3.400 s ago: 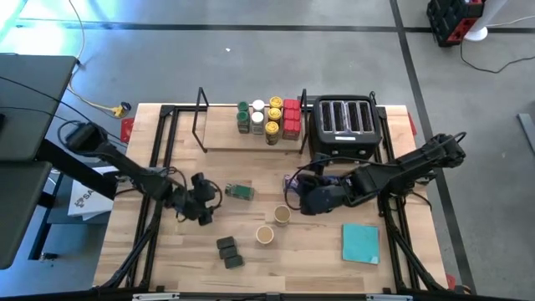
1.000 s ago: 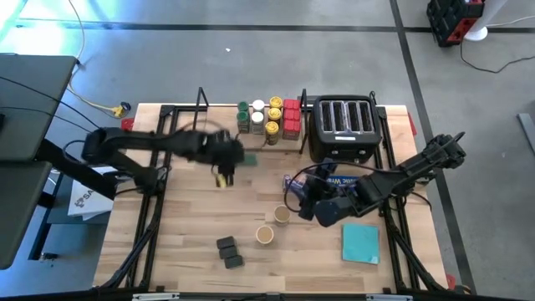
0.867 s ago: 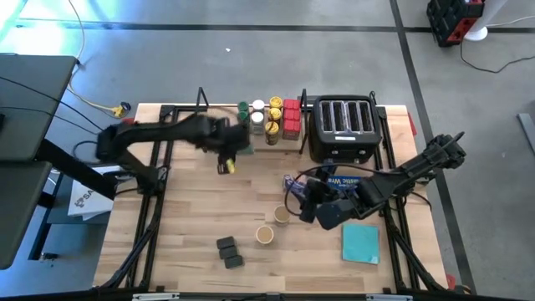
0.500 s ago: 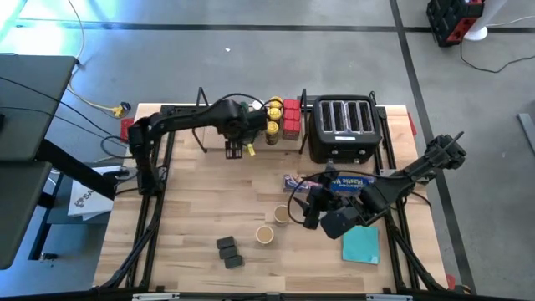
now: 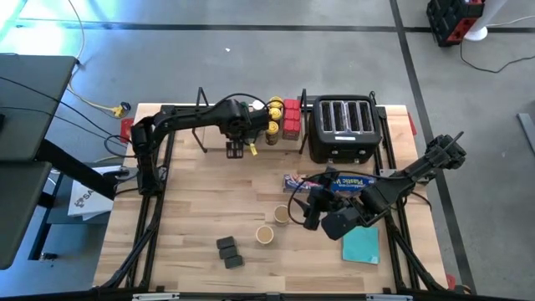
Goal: Shelf spices
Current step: Put the green seasoning bottle on the shelf aligned with the other green seasoning bottles
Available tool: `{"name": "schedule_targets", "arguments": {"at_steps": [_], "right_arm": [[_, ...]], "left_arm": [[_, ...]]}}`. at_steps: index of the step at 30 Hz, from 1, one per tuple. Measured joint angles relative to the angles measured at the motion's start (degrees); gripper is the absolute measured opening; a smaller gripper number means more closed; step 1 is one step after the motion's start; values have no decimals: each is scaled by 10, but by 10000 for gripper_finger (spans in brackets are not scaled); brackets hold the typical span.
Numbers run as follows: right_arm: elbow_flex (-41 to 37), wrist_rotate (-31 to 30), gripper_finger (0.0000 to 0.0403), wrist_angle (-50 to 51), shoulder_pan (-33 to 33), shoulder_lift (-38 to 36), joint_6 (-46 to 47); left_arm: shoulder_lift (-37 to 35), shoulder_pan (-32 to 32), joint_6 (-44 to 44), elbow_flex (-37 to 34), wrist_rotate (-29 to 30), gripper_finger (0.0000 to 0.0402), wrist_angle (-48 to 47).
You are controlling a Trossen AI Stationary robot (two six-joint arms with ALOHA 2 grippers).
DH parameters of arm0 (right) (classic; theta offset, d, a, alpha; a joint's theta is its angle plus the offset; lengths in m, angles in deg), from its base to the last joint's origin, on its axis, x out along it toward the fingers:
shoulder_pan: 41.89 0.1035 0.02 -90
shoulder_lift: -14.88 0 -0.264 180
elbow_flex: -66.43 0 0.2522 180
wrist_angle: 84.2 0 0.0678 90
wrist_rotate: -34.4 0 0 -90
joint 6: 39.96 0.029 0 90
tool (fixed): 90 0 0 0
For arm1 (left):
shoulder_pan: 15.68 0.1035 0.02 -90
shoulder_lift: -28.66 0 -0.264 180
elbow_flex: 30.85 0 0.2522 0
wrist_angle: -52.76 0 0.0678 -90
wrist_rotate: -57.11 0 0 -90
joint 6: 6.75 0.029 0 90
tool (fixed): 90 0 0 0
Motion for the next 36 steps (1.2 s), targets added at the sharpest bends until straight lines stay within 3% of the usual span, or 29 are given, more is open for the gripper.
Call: {"name": "schedule_targets", "arguments": {"at_steps": [11,27,32,36], "right_arm": [[0,0,296,0,0,0,1],[0,3,296,1,0,0,1],[0,5,296,9,0,0,4],[0,5,296,40,9,0,35]], "left_arm": [[0,0,25,0,51,255,29],[0,-1,13,0,141,210,-17],[-24,-1,-35,0,117,208,-44],[-77,0,-97,-2,62,208,-40]]}}
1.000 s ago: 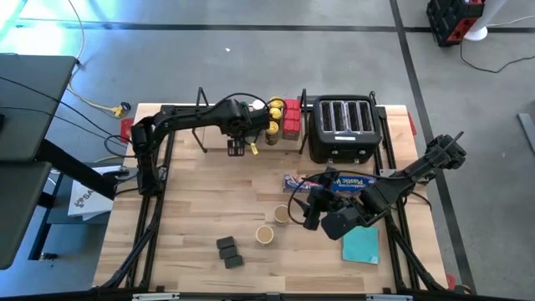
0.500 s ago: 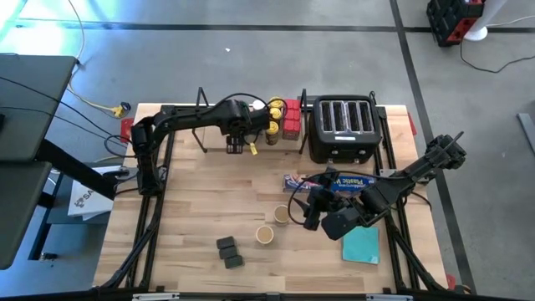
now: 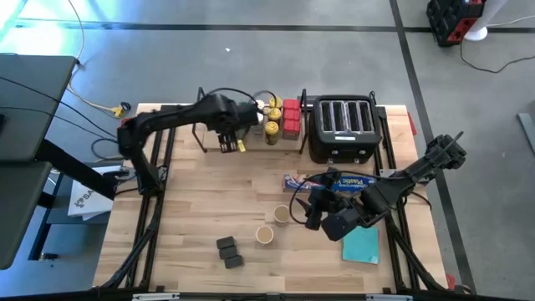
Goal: Shelf spices
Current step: Put the green seasoning bottle on the shelf aligned with the other green seasoning bottles
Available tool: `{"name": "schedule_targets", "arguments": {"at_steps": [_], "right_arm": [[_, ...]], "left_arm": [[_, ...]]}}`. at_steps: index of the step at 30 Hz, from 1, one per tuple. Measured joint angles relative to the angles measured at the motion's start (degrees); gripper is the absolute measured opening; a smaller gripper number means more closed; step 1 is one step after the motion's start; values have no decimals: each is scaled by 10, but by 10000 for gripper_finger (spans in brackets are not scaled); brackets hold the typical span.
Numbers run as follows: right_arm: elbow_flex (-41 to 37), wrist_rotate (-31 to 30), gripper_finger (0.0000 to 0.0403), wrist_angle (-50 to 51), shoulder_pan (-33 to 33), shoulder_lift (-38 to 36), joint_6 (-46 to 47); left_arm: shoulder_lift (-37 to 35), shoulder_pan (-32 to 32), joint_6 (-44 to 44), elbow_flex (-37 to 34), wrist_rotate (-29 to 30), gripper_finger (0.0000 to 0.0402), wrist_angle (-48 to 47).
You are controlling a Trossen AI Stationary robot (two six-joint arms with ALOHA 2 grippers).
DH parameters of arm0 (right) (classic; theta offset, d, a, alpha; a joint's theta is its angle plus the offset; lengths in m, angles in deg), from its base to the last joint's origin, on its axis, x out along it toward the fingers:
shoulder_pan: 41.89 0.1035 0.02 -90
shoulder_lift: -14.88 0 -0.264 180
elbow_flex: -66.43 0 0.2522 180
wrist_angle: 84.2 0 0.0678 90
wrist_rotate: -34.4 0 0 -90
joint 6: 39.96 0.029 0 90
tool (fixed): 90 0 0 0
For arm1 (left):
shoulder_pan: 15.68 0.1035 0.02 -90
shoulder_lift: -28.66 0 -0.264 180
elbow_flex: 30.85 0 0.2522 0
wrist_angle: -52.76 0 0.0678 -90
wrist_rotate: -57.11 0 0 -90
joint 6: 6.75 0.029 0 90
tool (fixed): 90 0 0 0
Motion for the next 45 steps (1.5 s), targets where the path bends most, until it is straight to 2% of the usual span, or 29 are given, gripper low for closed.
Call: {"name": "schedule_targets", "arguments": {"at_steps": [4,11,15,18,22,32,36,45], "right_arm": [[0,-15,296,41,28,0,46],[0,-114,296,94,100,0,122],[0,-149,296,102,122,0,125],[0,-153,296,105,123,0,125],[0,-154,296,108,121,0,125],[0,-154,296,110,121,0,127],[0,-154,296,110,121,0,129],[0,-153,296,123,121,0,146]], "left_arm": [[-89,-1,-68,-55,-56,208,83],[-249,-20,-270,-281,-66,208,314],[-284,-22,-331,-378,-89,211,439],[-281,-22,-347,-415,-97,225,475],[-262,-24,-354,-437,-93,249,498],[-193,-67,-325,-438,81,260,599],[-181,-67,-359,-438,134,260,601],[-181,-58,-359,-438,132,260,619]]}}
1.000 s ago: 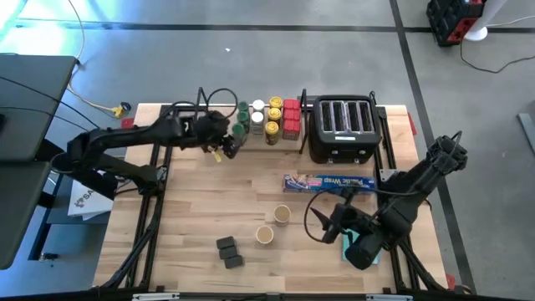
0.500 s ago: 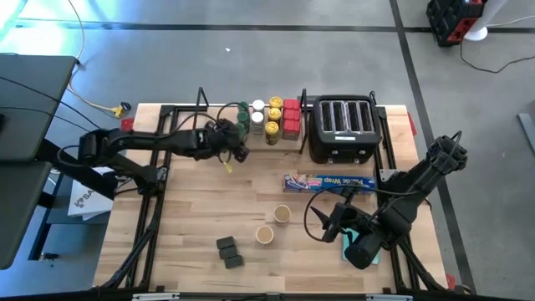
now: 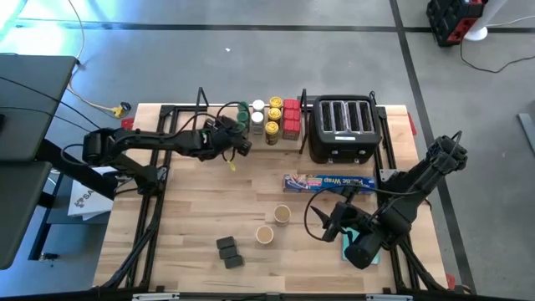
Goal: Shelf spices
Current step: Put the green seasoning bottle on the shelf aligned with the other green seasoning bottles
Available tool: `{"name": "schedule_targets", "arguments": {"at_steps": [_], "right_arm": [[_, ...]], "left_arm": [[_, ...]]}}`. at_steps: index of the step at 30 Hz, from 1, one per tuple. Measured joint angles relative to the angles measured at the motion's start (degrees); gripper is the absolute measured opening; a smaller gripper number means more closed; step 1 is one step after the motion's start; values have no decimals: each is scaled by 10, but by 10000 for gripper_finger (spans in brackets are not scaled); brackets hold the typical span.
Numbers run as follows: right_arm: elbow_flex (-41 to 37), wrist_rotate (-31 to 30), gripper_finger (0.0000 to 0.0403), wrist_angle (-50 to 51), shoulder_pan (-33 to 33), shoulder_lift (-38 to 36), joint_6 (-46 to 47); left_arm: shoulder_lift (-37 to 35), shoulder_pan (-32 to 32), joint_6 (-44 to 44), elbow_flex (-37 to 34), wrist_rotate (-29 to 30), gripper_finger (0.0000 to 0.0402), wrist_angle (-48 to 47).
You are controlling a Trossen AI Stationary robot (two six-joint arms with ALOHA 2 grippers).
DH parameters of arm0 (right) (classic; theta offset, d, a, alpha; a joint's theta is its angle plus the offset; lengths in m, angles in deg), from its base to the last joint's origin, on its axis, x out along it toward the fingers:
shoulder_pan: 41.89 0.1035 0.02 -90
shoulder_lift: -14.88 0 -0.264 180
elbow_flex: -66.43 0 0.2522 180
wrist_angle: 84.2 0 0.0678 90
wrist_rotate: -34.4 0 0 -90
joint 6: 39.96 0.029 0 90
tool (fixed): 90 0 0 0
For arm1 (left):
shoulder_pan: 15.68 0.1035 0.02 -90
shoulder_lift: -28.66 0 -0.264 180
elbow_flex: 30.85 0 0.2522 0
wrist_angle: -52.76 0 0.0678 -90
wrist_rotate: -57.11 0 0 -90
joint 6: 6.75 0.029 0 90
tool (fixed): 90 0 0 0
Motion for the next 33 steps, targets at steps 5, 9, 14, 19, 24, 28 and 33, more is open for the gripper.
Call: {"name": "schedule_targets", "arguments": {"at_steps": [5,9,14,19,24,28,33], "right_arm": [[0,0,296,1,0,0,0],[0,0,296,2,0,0,0],[0,1,296,5,0,0,0],[0,1,296,28,4,0,24],[0,0,296,46,5,0,39],[0,0,296,46,4,0,36],[0,1,296,45,5,0,39]], "left_arm": [[0,0,0,0,-4,253,11],[-2,0,1,0,-7,242,-7],[-20,5,2,0,0,229,-72],[-56,9,22,0,4,222,-108],[-93,9,43,0,-23,219,-108],[-102,26,66,1,-70,215,-115],[-95,45,26,1,-115,181,-139]]}}
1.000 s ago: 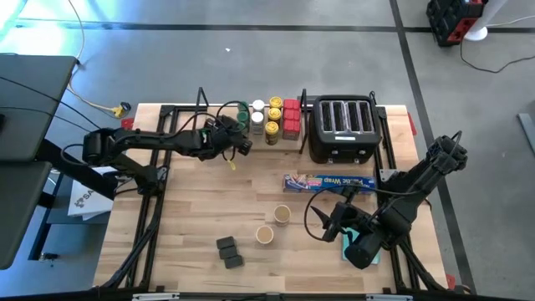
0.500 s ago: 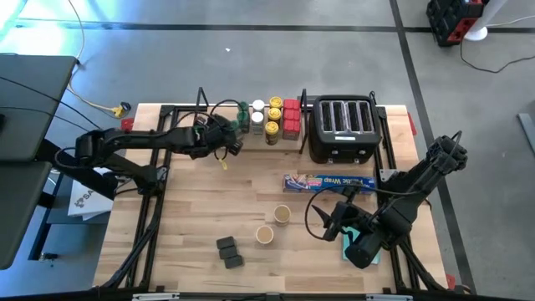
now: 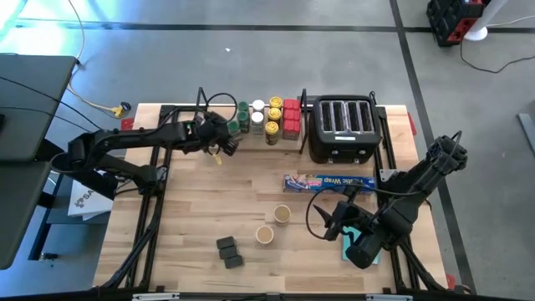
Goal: Shelf spices
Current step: Put the green seasoning bottle on the shelf aligned with the other green seasoning bottles
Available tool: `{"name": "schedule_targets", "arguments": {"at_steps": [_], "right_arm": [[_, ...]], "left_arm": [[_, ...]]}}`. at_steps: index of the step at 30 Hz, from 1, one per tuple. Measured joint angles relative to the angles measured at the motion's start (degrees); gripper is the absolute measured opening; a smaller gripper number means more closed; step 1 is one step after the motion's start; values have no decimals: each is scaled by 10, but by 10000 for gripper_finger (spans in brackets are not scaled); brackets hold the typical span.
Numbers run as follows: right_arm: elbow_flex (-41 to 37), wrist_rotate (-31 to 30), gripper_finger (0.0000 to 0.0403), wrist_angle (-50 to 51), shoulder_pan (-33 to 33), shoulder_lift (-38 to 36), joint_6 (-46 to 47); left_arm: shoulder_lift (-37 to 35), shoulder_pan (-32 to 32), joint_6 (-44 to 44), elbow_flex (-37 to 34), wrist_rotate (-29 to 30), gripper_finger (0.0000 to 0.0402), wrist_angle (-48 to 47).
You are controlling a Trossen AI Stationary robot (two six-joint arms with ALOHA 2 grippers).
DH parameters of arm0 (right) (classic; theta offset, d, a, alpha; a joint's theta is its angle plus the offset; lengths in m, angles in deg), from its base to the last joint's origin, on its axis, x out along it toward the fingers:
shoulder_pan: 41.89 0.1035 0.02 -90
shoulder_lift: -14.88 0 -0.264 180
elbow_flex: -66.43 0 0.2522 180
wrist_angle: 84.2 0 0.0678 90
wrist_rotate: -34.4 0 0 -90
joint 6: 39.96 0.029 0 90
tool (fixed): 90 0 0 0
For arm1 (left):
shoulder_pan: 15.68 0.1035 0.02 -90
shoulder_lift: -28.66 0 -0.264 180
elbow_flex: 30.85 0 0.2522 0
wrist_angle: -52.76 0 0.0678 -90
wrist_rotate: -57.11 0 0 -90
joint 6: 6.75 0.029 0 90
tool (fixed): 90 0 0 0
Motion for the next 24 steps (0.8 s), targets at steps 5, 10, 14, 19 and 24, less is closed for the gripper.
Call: {"name": "schedule_targets", "arguments": {"at_steps": [5,10,14,19,24], "right_arm": [[0,0,296,0,0,0,0],[0,1,296,0,0,0,6],[0,2,296,2,0,0,6],[0,3,296,7,0,0,7],[0,0,296,8,0,0,14]], "left_arm": [[1,2,-20,0,37,133,-23],[1,4,-3,0,48,100,-24],[0,6,9,0,68,88,-36],[0,-16,21,0,69,85,-51],[0,-61,-26,0,75,85,-99]]}}
